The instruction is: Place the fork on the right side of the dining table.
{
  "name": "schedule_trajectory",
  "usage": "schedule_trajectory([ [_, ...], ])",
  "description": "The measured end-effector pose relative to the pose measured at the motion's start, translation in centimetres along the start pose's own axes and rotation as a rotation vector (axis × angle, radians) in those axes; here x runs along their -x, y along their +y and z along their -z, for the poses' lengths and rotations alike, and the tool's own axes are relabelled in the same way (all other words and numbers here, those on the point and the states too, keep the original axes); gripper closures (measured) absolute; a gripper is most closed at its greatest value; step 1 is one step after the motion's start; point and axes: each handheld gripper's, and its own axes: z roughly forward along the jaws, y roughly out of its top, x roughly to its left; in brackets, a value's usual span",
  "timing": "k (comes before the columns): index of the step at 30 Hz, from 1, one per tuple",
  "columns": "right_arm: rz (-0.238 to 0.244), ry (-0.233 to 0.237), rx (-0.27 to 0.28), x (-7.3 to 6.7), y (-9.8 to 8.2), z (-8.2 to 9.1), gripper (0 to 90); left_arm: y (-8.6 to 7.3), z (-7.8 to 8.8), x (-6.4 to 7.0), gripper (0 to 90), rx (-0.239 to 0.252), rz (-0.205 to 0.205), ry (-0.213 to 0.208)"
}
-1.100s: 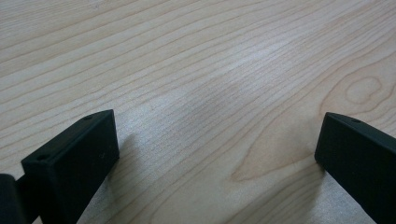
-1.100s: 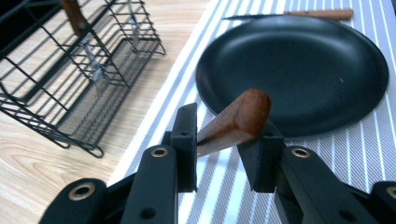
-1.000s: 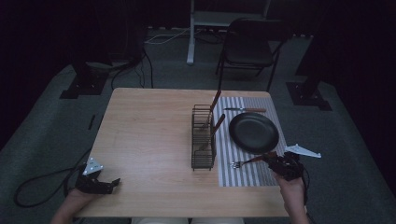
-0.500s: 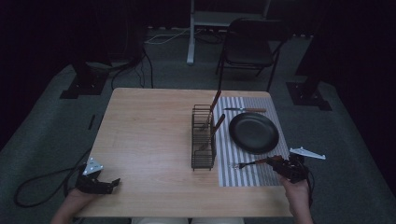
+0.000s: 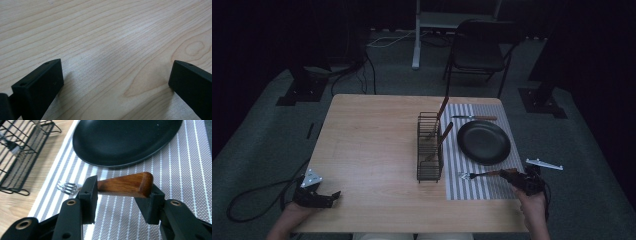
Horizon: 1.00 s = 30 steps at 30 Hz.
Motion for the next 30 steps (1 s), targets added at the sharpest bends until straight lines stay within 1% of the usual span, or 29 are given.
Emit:
schedule_trajectory([
  [1, 0.000, 0.000, 0.000, 0.0, 0.0, 0.0, 53.6, 0.0, 0.0, 0.0, 0.0, 0.000, 0.000, 0.000],
  [4, -0.010, -0.014, -0.016, 0.8, 0.1, -0.5, 53.7, 0.0, 0.0, 0.0, 0.0, 0.000, 0.001, 0.001],
  [6, -0.013, -0.016, -0.019, 1.0, 0.1, -0.6, 53.8, 0.0, 0.0, 0.0, 0.0, 0.000, 0.001, 0.001],
  [12, -0.030, -0.006, -0.035, 1.7, 0.3, -1.1, 51.9, 0.0, 0.0, 0.0, 0.0, 0.000, 0.001, 0.001],
  [20, -0.038, -0.001, -0.071, 2.4, -0.5, -1.5, 48.9, 0.0, 0.0, 0.0, 0.0, 0.000, 0.001, 0.001],
  [22, -0.051, 0.007, -0.086, 2.8, -0.8, -1.7, 48.1, 0.0, 0.0, 0.0, 0.0, 0.000, 0.001, 0.001],
  [26, -0.061, 0.017, -0.105, 3.2, -1.0, -1.9, 47.4, 0.0, 0.0, 0.0, 0.0, 0.000, 0.001, 0.001],
  [27, -0.056, 0.013, -0.126, 3.4, -1.3, -2.1, 46.7, 0.0, 0.0, 0.0, 0.0, 0.000, 0.001, 0.001],
  [28, -0.056, 0.013, -0.126, 3.4, -1.3, -2.1, 46.7, 0.0, 0.0, 0.0, 0.0, 0.000, 0.001, 0.001],
  [30, -0.052, -0.006, -0.127, 3.5, -1.5, -2.1, 46.6, 0.0, 0.0, 0.0, 0.0, 0.000, 0.001, 0.001],
])
